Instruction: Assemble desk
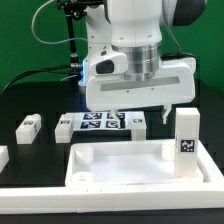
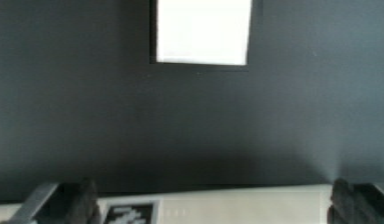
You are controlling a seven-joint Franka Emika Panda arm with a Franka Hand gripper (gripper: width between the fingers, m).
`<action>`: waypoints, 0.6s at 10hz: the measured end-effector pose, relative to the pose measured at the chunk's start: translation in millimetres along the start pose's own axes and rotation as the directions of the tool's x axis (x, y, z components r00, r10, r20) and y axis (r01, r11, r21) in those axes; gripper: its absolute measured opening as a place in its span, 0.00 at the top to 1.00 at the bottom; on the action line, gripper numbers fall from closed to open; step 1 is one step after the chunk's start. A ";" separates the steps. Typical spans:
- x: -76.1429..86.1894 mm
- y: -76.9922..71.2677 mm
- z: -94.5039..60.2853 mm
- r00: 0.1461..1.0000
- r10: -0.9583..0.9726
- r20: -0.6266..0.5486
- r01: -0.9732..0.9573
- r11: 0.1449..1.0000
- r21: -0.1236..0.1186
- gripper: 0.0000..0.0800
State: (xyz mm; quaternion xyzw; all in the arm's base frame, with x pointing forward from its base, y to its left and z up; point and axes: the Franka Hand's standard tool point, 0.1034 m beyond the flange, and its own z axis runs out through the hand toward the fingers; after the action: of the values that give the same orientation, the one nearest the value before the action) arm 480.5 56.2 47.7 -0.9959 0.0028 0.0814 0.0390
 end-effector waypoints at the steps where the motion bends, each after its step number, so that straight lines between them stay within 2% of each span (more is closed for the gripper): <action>1: -2.4 -1.7 -0.3 0.997 0.001 0.080 -0.002 1.000 0.011 0.19; 2: -6.0 -2.2 -0.1 0.984 0.005 0.177 -0.007 1.000 0.011 0.19; 3: -14.5 -2.2 -1.6 0.947 0.026 0.322 -0.024 1.000 -0.011 0.19; 4: -13.2 -4.9 -1.1 0.912 0.056 0.407 -0.040 0.998 -0.047 0.19; 5: -8.6 -7.1 4.0 0.906 0.047 0.421 -0.029 0.998 -0.050 0.19; 6: -11.2 -2.1 7.1 0.895 0.056 0.442 -0.038 0.998 -0.051 0.19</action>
Offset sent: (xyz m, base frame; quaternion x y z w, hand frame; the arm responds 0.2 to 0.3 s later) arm -0.0096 0.0110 0.0053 -0.0826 -0.3156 0.0621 0.9432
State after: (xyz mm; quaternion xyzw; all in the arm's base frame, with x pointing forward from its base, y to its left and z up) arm 468.3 58.8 42.7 -0.9515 0.0162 0.3069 0.0164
